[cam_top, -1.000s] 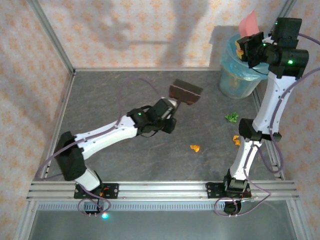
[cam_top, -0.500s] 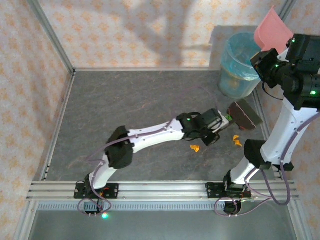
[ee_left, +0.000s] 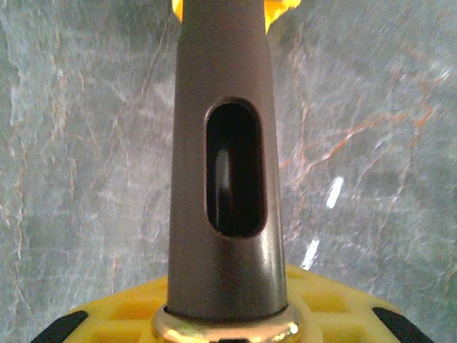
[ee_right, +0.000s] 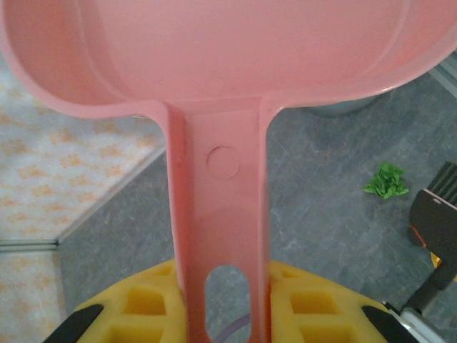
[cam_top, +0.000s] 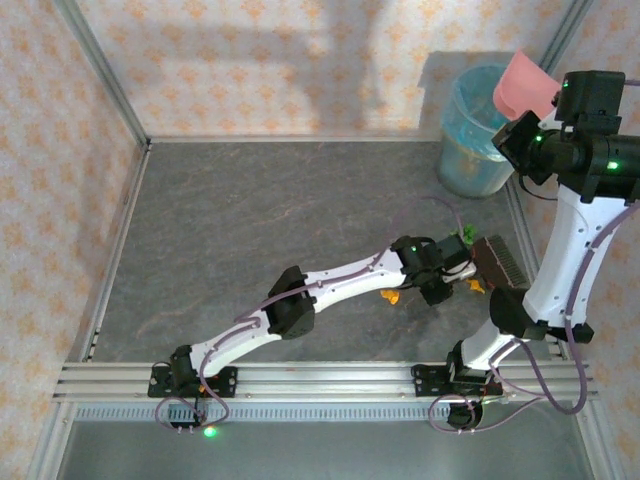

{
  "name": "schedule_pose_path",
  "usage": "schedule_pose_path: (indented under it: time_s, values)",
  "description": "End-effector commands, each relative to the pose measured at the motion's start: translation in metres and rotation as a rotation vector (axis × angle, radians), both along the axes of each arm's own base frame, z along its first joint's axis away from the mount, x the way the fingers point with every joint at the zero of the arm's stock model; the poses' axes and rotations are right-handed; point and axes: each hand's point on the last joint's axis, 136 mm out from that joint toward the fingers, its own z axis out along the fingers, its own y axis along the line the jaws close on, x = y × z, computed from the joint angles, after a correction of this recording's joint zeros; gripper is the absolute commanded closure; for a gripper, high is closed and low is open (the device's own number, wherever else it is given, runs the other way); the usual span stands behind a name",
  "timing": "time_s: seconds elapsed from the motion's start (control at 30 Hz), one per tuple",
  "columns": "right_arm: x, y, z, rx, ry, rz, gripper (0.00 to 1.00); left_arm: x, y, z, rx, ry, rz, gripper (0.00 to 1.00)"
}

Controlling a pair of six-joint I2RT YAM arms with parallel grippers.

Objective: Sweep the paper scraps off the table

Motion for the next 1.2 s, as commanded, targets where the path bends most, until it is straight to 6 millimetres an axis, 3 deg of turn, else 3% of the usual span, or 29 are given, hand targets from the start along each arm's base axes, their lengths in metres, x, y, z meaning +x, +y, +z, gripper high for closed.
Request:
schedule_pose_path:
  time_s: [0.0,0.4,0.6,0.9,1.07,1.17]
  values:
    - [-0.045,0.007,-0.025,-0.025,0.15,0.04,1.0,0.006,0.011,0.015,0.038,-0.057,0.002,1.0]
    - [-0.102,0.015,-0.058,-0.026,0.226,0.057,1.0,0.029,0.045,-0.001,0.155,-0.06,0.077,1.0]
    - [-0.109,0.021,-0.091,0.013,0.283,0.073,1.0,0.053,0.078,-0.007,0.226,-0.06,0.166,1.0]
    - [-0.116,0.024,-0.107,0.035,0.271,0.072,1.0,0.066,0.14,-0.013,0.345,-0.072,0.265,1.0]
    - [-0.117,0.033,-0.126,0.067,0.301,0.113,1.0,0.065,0.158,-0.002,0.323,-0.073,0.309,1.0]
    - [-0.121,0.04,-0.152,0.105,0.328,0.133,1.0,0.068,0.172,0.014,0.298,-0.07,0.36,1.0]
